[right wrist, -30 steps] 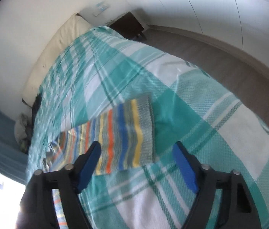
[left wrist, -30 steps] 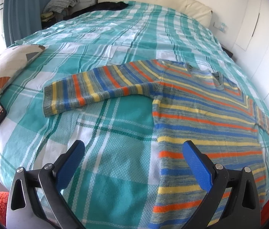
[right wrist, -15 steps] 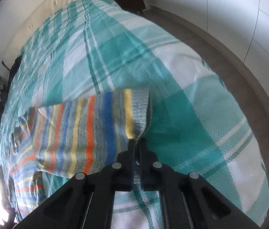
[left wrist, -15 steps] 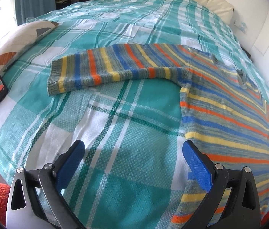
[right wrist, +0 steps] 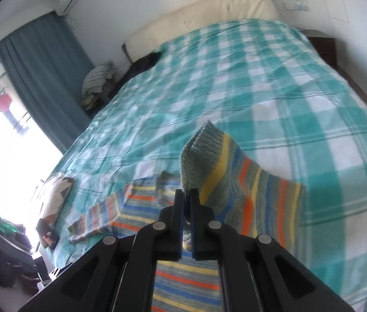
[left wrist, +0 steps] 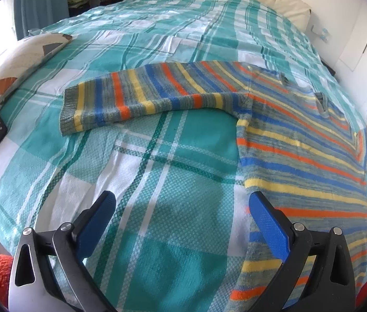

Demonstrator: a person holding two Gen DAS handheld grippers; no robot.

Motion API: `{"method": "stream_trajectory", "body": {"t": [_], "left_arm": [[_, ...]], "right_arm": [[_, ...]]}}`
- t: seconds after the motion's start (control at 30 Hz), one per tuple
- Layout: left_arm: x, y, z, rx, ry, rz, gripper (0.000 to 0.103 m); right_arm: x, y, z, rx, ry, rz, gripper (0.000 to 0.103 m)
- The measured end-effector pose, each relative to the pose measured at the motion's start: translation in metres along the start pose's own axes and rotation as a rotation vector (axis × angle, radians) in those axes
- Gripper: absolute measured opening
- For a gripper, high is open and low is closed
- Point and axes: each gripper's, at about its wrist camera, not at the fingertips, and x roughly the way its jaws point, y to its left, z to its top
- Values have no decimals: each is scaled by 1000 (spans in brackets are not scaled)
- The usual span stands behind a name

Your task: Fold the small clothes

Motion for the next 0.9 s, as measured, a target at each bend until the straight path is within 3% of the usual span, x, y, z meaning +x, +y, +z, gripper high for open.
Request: {"method": "stream_trajectory", "body": {"t": [0.07,0.13,0.23,0.3,0.5,0.67,0.77,0.9], "left_arm": [[2,1,0,-4,12,0,102],[3,2,-1,-7,20,-6,102],[2,3,0,-15,18,-16,102],[1,4,1,-15,17,-23,102],[4,-4,1,16,19,-18,102],[4,-10,-2,47,11,0,102],[5,-12,-4,58,4,14,102],[6,-15,-4,78,-13,28,102]], "right_arm": [[35,18,-6,22,48,105,17],[57,22,-14,78,88,172,60],[52,13,-25,127,44,217,61],[45,2,-28,144,48,181,61],[11,-62,-59,86,68,-94,61],[-5,-118,-124,5,136,-323,61],[-24,-138,-162,-8,117,-418,61],[-45,-152,-188,-22,39,-537,62]]}}
